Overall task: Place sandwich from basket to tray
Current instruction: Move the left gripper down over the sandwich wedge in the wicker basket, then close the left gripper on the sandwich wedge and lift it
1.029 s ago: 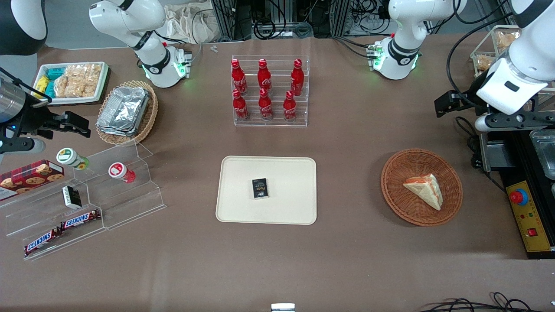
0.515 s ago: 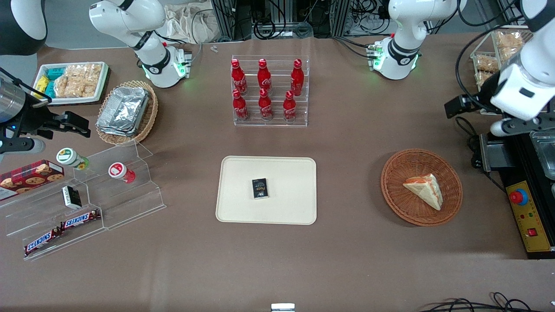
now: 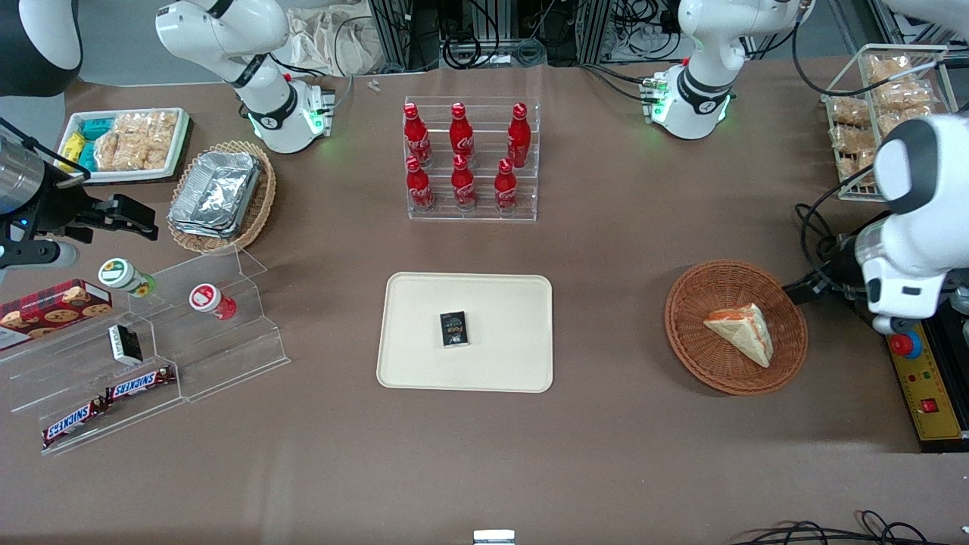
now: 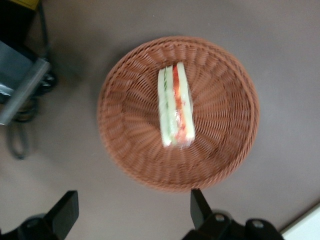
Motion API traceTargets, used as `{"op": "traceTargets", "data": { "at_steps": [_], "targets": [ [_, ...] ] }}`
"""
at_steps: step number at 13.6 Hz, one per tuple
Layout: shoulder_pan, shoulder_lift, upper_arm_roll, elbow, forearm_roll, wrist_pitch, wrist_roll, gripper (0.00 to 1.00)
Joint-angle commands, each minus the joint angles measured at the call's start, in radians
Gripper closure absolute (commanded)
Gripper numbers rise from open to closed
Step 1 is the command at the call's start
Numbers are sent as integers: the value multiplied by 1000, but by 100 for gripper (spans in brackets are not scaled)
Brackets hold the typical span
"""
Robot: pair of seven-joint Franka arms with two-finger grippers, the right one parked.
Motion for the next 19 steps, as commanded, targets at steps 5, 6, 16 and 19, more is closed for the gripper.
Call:
{"op": "traceTargets", "data": {
  "at_steps": [5,6,16,19],
  "targets": [
    [-25,170,-3,-114,-23,406,-372,0],
    [-31,193,-3,-117,-23,439,-385,0],
    [-31,152,-9,-65,-12,300,-370,100],
    [-51,124,-74,117,-9,18,-362,100]
  ]
}}
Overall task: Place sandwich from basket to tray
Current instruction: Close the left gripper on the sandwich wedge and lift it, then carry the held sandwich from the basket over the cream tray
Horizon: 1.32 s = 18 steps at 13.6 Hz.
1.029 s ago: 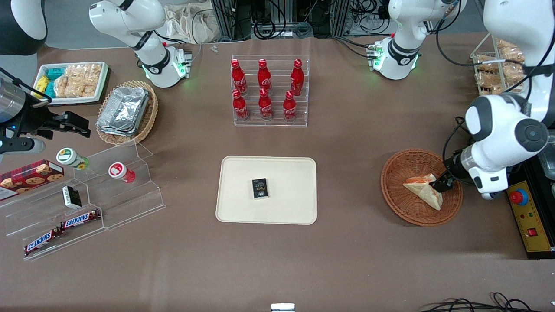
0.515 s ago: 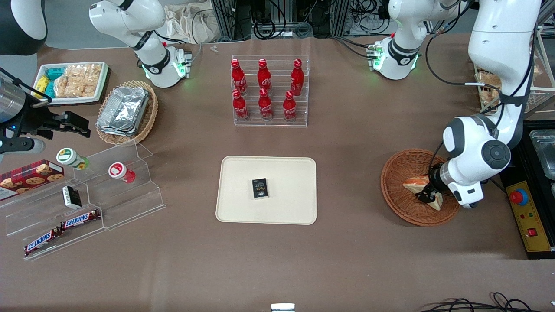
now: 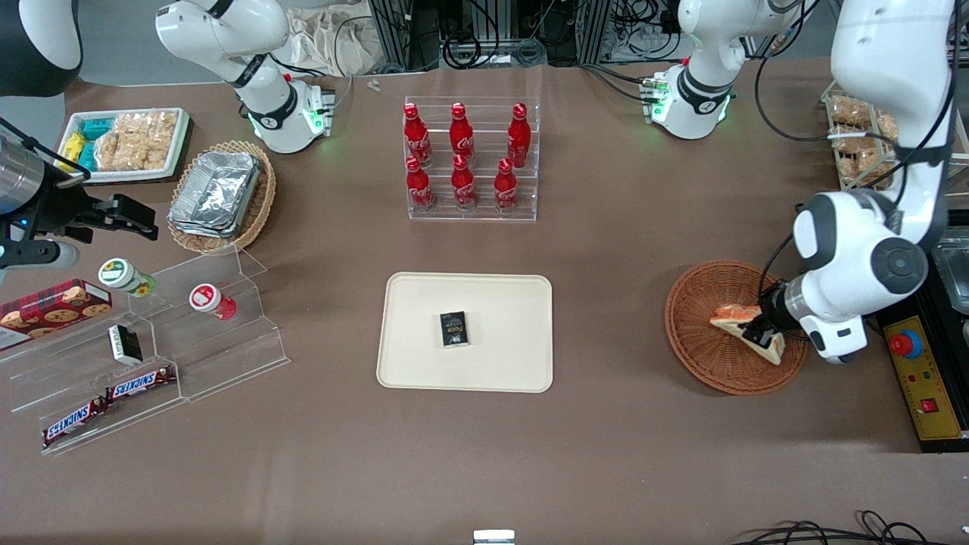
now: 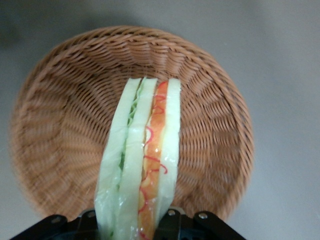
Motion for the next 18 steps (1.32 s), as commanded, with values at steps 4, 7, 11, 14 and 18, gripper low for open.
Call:
{"op": "traceTargets", "data": {
  "at_steps": [4,7,11,14,18],
  "targets": [
    [-26,-12,-254,219,6,-269,-2,100],
    [-50,22,-364,220,29,-238,91,100],
    [-191,112,-365,219,99,-64,215,100],
    [-265,207,-364,217,194,78,222,100],
    [-308,318,-364,220,285,234,206,73]
  ]
}}
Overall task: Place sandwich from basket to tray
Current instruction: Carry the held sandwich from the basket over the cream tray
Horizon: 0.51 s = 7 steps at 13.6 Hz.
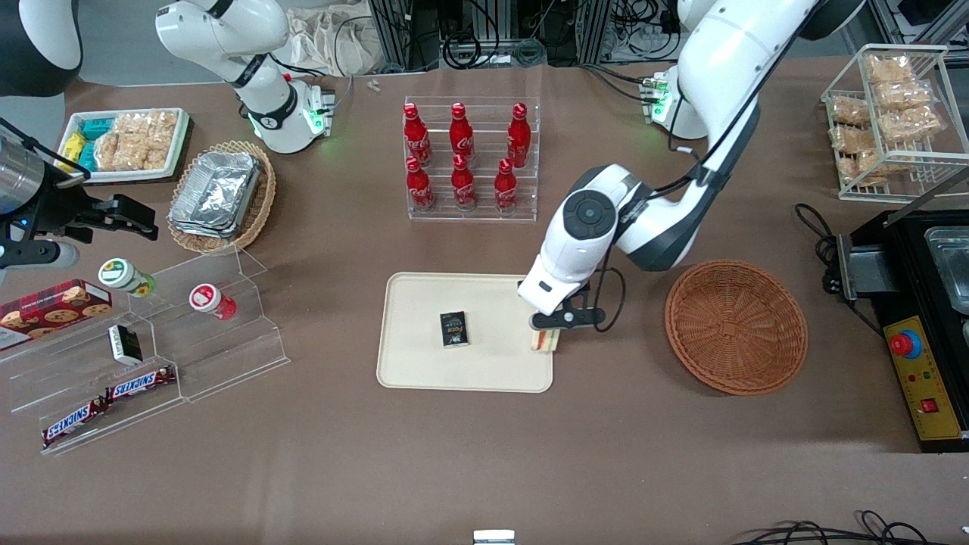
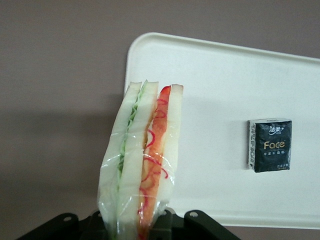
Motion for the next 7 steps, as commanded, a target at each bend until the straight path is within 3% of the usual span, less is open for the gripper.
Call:
{"op": "traceTargets", "data": {
  "at_steps": [1,3,4,5,6,7],
  "targets": [
    [-15,71,6,32,43,82,10,71],
    [-15,111,6,32,81,124,8,70],
    [-17,128,8,33,89,127,8,65],
    [-18,139,8,38,100,127,7,44],
    [-20,142,11,38,103,127,7,1],
    [-20,139,11,38,104,125,8,0]
  ]
}}
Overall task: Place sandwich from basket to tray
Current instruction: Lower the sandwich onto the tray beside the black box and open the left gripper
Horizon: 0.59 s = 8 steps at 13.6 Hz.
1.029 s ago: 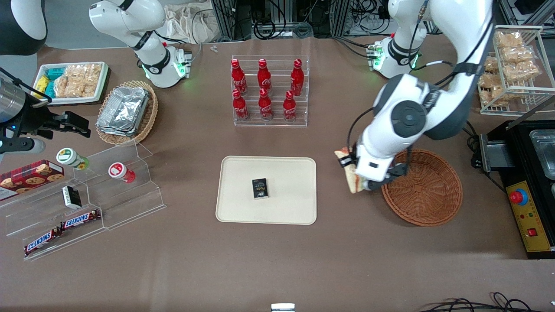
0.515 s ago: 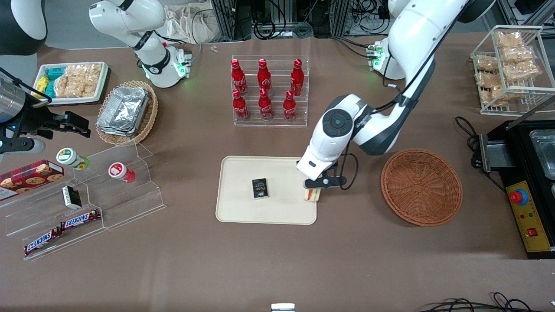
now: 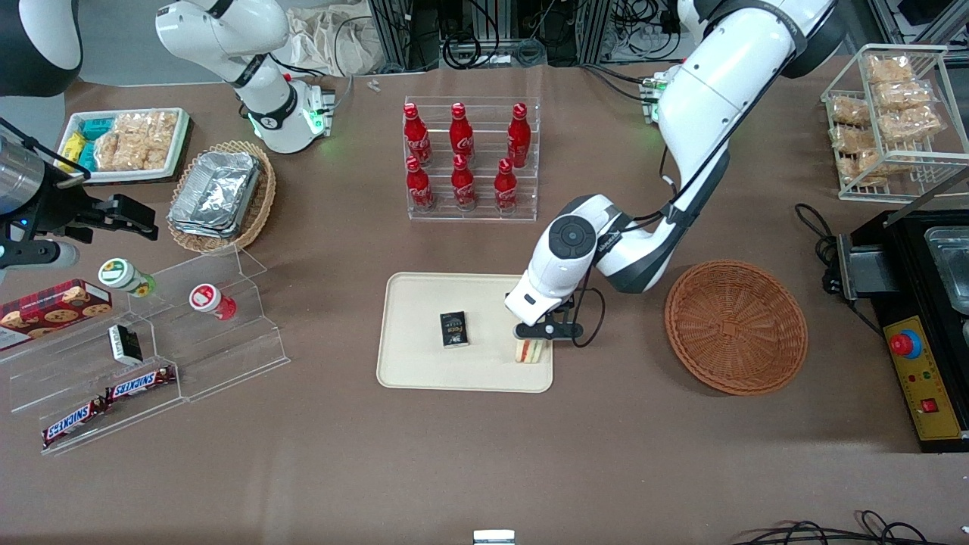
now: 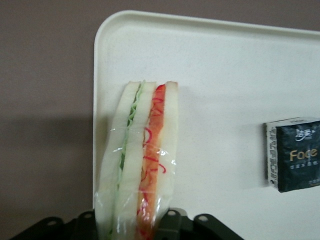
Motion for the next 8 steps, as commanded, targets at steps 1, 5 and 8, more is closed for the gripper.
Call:
{"op": "traceTargets", "data": {
  "at_steps": [1,5,8],
  "targets": [
    [-9,4,9,30,22,-1,4,0],
    [-1,-140,42,32,16,-56,-107,0],
    [2,-280,70,65,-35,-294,-95,0]
  ]
}}
